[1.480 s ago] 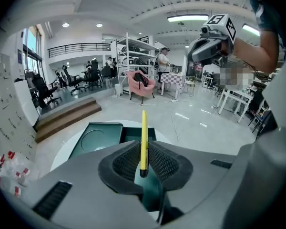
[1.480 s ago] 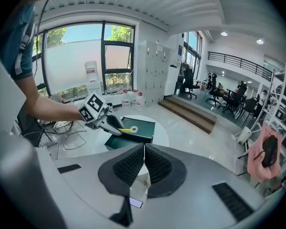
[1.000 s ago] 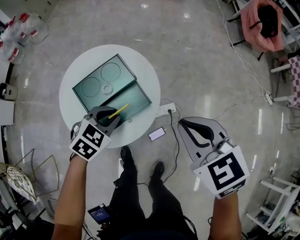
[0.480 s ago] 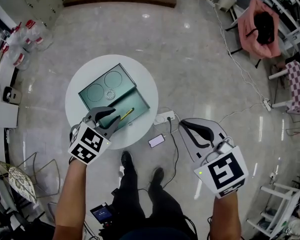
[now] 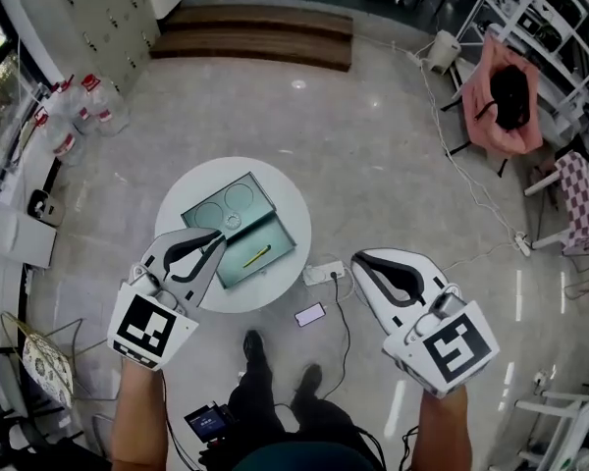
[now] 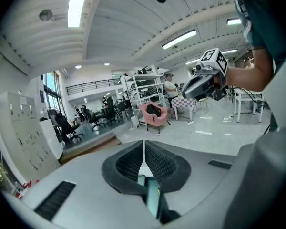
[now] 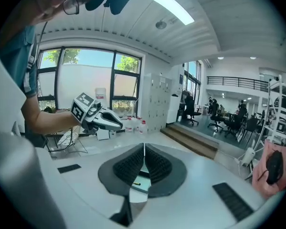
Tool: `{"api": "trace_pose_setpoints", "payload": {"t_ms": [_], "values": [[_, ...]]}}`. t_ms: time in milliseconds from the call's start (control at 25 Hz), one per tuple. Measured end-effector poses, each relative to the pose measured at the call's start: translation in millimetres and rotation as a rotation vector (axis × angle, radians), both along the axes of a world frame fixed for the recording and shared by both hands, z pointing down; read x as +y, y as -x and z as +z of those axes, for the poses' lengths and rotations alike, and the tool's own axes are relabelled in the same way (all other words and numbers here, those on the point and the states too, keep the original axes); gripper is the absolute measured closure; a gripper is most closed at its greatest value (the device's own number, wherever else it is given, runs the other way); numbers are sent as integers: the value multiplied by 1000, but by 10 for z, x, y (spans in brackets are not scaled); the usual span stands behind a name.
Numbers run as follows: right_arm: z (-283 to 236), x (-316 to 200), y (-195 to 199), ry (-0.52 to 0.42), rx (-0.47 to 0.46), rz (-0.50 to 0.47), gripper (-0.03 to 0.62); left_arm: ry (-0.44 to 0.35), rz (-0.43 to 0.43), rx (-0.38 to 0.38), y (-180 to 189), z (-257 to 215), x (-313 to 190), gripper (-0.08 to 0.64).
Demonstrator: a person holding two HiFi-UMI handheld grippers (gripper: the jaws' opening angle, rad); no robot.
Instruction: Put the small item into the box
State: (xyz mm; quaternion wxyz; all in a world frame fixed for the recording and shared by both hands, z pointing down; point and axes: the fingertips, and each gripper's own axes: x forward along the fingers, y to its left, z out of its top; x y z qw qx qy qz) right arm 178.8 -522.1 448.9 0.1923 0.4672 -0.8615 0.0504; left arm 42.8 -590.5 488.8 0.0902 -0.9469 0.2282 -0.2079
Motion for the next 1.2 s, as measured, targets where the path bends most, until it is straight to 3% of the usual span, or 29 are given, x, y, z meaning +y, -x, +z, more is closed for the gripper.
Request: {"api": "trace_pose_setpoints", "payload": {"t_ms": [120,200,440,760,1200], "values": [[-531,268,56,-66,-9,-23,554,-28,1,94,64,-708,374,540],[-845,416,108,-96,-7,-42,555,-45,-4,116,130,-1103,581,541],[-1543,818,125,-163,20,-73,555,-163,-4,65,218,-1936,1182,541],[-2020,1411,-6,-218,19,-116,555,-226,-32,30,151,-2390,1938,541],[-2135,2013,-195,-233,20,-124,555,-261,-34,31,-23,-2524,2535,541]]}}
